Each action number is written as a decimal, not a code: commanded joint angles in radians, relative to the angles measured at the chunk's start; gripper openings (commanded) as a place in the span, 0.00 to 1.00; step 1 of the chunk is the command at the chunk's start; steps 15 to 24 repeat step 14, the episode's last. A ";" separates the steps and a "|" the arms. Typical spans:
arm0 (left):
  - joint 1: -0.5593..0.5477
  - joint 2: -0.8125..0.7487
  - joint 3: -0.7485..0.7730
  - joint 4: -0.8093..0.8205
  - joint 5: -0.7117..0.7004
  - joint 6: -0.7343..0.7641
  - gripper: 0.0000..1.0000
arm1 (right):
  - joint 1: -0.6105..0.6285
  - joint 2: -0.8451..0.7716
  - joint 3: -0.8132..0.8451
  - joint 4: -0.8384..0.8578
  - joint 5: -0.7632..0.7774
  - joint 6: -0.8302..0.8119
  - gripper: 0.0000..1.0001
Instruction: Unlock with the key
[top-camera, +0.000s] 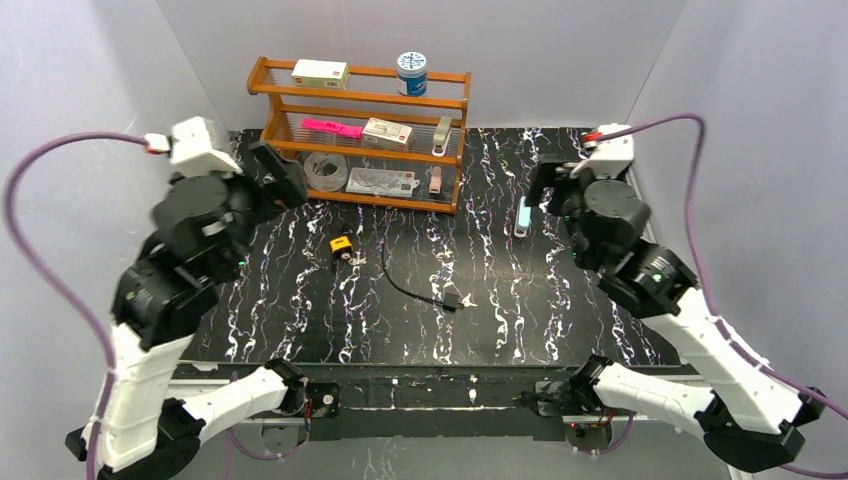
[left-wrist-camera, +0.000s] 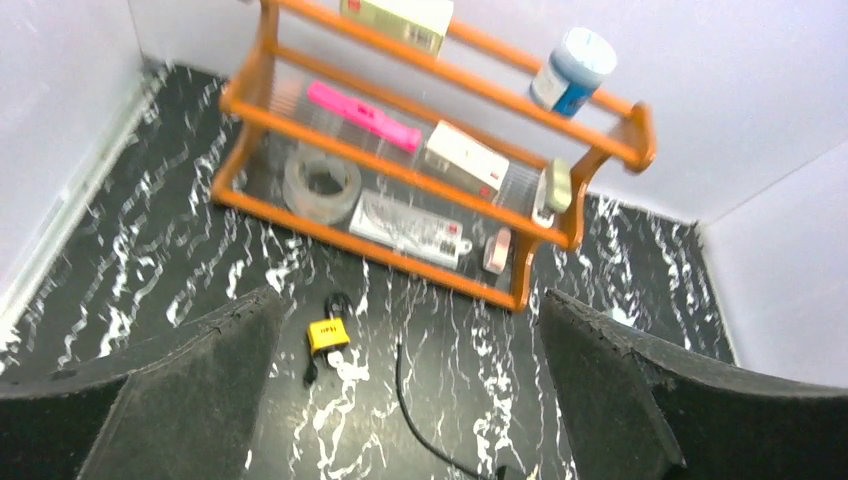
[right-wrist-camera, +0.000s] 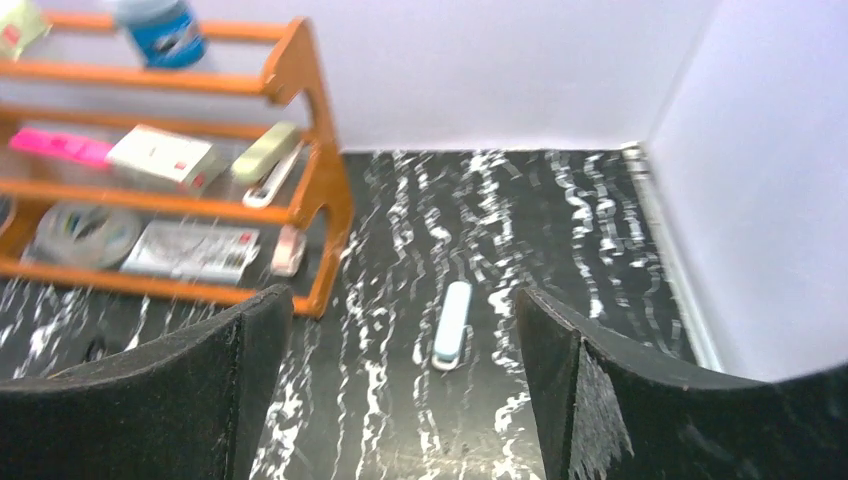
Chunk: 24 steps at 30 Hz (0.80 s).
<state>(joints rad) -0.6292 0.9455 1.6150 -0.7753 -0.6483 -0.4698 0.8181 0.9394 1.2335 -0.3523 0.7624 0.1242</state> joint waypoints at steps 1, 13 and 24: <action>0.005 0.002 0.180 -0.152 -0.065 0.148 0.98 | -0.004 -0.046 0.123 -0.089 0.288 -0.031 0.93; 0.003 -0.002 0.273 -0.291 -0.184 0.112 0.98 | -0.004 -0.172 0.133 0.092 0.398 -0.216 0.99; 0.003 0.002 0.269 -0.295 -0.184 0.104 0.98 | -0.004 -0.171 0.131 0.096 0.403 -0.217 0.99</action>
